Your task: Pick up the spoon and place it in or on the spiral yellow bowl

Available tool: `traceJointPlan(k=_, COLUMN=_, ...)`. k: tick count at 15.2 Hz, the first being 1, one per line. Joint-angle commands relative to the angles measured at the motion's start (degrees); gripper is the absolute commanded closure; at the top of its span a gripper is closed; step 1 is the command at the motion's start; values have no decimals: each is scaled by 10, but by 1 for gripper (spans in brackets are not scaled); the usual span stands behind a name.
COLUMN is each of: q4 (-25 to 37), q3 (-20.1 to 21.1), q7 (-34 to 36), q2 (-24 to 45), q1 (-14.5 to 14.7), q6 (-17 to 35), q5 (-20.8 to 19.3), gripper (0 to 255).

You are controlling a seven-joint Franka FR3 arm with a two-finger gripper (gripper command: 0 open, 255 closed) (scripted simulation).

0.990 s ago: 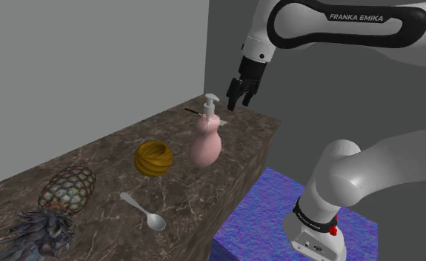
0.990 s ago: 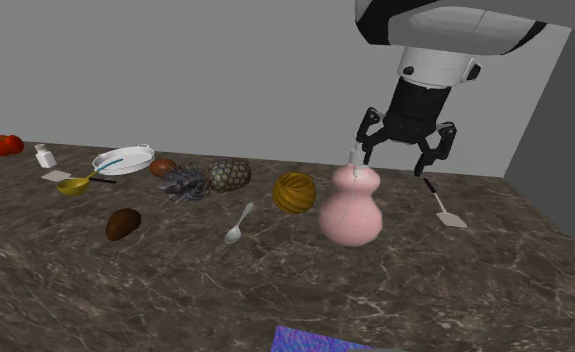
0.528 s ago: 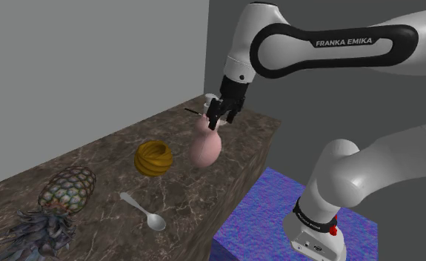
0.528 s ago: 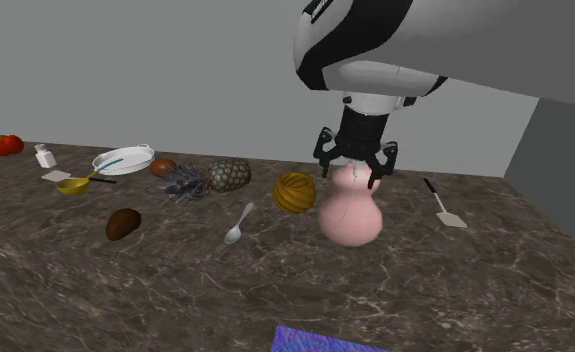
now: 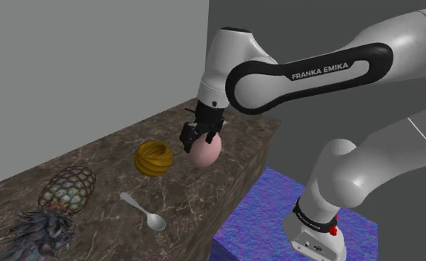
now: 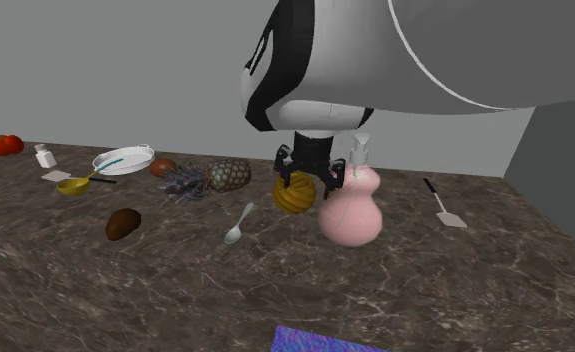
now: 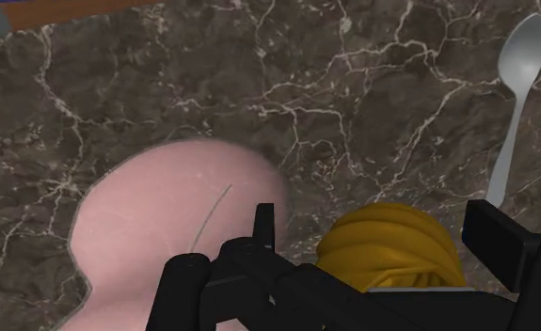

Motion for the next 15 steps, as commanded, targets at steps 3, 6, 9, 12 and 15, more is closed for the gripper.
traceJointPlan(k=3, q4=17, q3=61, q7=63, q2=66, q1=-2, q6=65, q5=-5, gripper=0)
traceJointPlan(k=6, q4=37, q3=107, q7=116, q2=123, q1=-13, q6=109, q5=-26, gripper=0)
traceJointPlan(k=9, q4=65, q3=155, q7=180, q2=186, q1=-31, q6=148, q5=-68, gripper=0)
traceJointPlan(k=12, q4=101, q3=203, q7=263, q2=258, q1=-52, q6=178, q5=-141, gripper=0)
traceJointPlan(k=15, q4=147, q3=234, q7=366, q2=342, q1=-60, q6=194, q5=-248, gripper=0)
